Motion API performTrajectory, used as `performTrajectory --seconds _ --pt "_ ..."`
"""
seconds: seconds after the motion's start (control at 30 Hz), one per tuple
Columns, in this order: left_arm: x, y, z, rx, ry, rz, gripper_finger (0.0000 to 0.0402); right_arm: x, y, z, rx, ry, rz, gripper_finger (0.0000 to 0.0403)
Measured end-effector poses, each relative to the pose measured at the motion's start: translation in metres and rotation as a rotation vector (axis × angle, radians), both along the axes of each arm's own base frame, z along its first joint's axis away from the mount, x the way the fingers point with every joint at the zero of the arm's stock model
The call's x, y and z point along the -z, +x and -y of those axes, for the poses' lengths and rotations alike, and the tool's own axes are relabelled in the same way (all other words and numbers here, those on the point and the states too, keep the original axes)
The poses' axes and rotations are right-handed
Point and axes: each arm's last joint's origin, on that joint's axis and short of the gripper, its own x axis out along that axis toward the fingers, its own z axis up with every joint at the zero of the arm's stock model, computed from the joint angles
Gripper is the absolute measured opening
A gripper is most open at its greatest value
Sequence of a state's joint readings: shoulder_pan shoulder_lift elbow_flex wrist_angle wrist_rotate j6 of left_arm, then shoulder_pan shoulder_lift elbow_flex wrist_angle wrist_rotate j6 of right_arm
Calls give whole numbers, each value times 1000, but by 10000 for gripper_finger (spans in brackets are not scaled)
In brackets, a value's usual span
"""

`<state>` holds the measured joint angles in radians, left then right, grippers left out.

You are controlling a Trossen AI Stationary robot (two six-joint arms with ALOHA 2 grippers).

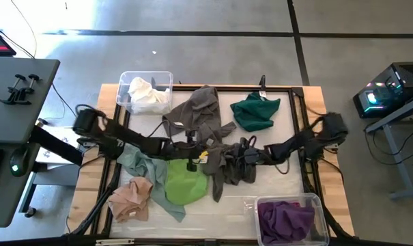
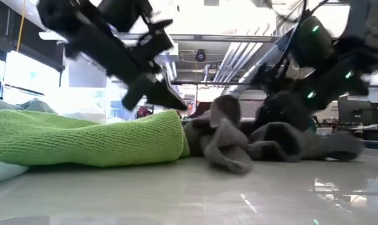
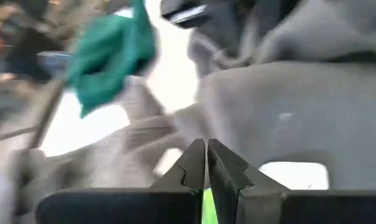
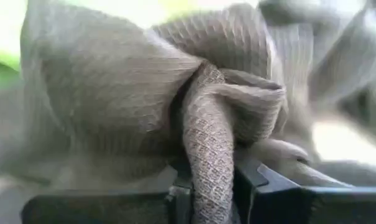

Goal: Sort towels by color in basket
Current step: Put the gray towel into the bottom transparent bin

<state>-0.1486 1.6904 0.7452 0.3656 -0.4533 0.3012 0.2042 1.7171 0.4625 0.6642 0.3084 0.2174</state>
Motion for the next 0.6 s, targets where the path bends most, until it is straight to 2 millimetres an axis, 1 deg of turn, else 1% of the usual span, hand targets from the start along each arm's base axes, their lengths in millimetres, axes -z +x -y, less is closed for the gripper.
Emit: performTrajectory --seconds 0.03,0.1,0.23,0.3,0.37,0.47,0.53,0.6 --pt "-8 -4 3 -22 22 7 7 -12 -1 -4 -17 -8 43 40" --pt "-22 -11 7 -64 58 29 7 -43 -4 -12 -34 -41 136 35" --pt "-39 -23 13 -105 89 49 7 -98 -18 -30 -32 -172 149 33" --pt "-44 -26 15 -113 84 63 7 -136 -25 -40 -29 -202 173 33" --pt "-45 -27 16 -112 86 60 7 -171 -35 -51 -52 -207 171 33" --pt "-44 -27 17 -107 87 55 7 -216 -51 -67 -118 -187 100 33" --pt "-42 -26 18 -107 88 52 7 -245 -66 -75 -137 -136 40 33" --pt "-40 -27 18 -104 87 39 7 -270 -78 -82 -128 -43 -37 33"
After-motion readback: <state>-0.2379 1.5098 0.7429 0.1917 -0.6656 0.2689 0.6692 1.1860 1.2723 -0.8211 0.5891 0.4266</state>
